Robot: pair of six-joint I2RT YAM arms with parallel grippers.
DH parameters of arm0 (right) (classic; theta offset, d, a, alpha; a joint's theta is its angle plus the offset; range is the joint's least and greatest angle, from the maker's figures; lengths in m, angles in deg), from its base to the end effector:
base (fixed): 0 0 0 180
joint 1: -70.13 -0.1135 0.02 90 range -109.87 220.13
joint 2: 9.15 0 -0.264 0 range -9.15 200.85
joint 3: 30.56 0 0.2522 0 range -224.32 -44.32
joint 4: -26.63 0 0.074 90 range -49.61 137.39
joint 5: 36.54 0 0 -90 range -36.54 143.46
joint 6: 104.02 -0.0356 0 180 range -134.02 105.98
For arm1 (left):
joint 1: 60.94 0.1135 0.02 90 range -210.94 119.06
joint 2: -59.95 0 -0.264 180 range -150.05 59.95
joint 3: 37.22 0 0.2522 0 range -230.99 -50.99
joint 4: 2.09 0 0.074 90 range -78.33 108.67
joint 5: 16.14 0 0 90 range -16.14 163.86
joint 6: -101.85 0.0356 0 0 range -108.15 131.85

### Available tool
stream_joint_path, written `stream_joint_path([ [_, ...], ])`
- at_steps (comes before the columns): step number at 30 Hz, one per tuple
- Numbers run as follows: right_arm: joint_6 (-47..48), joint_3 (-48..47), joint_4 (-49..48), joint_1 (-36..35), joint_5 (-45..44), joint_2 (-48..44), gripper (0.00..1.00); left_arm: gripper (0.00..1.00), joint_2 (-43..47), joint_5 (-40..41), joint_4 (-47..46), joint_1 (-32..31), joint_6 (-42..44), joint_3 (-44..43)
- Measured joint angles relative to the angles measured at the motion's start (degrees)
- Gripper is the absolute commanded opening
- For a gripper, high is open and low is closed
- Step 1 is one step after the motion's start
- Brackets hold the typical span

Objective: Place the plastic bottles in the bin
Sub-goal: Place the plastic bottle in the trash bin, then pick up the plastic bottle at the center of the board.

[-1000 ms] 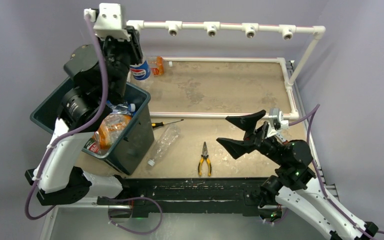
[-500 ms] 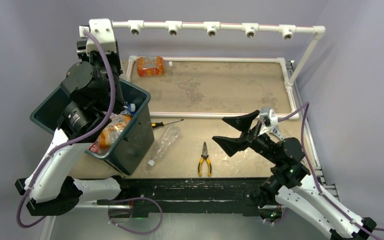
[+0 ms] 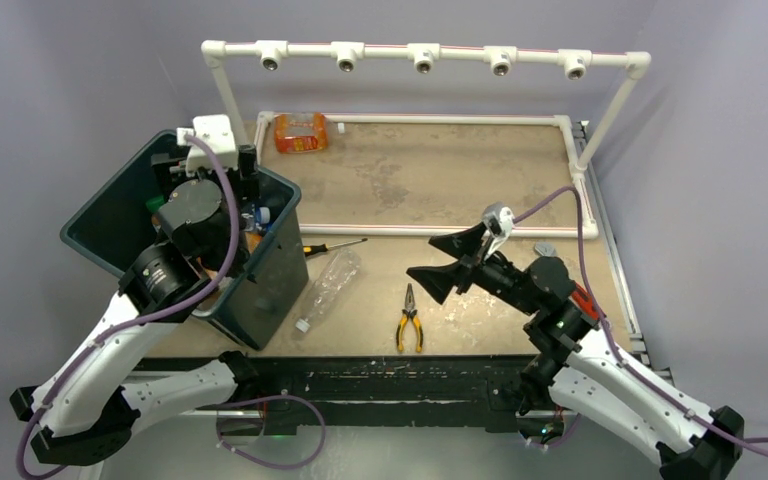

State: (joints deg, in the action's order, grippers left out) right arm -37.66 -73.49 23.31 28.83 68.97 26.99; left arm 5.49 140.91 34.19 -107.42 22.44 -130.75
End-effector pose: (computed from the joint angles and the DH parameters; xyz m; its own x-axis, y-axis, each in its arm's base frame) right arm 0.1168 0.1153 0.3180 -0.2135 0.3267 -0.9207 -0.8167 0.4575 0.3518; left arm 0.1271 -0.0863 0.4916 -0.0315 0.1372 -0.9900 -0.3508 0.9260 0.1395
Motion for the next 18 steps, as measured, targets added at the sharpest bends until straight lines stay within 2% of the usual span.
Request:
stream_joint_path([
  [1,-0.15,0.02,0.07,0.00,0.02,0.90,0.99,0.94,0.66,0.31,2.51,0.02,-1.55,0.35],
  [4,-0.81,0.07,-0.09,0.00,0.44,4.66,0.99,0.99,1.70,0.22,8.44,0.31,-5.99,0.50],
  [10,-4.04,2.67,-2.62,0.00,2.67,13.53,0.99,0.99,2.16,-1.16,16.26,0.31,-11.39,-2.69],
  [18,-7.26,4.57,-6.34,0.00,4.68,18.21,0.99,0.99,4.11,-1.01,14.51,0.31,-9.60,-12.44],
])
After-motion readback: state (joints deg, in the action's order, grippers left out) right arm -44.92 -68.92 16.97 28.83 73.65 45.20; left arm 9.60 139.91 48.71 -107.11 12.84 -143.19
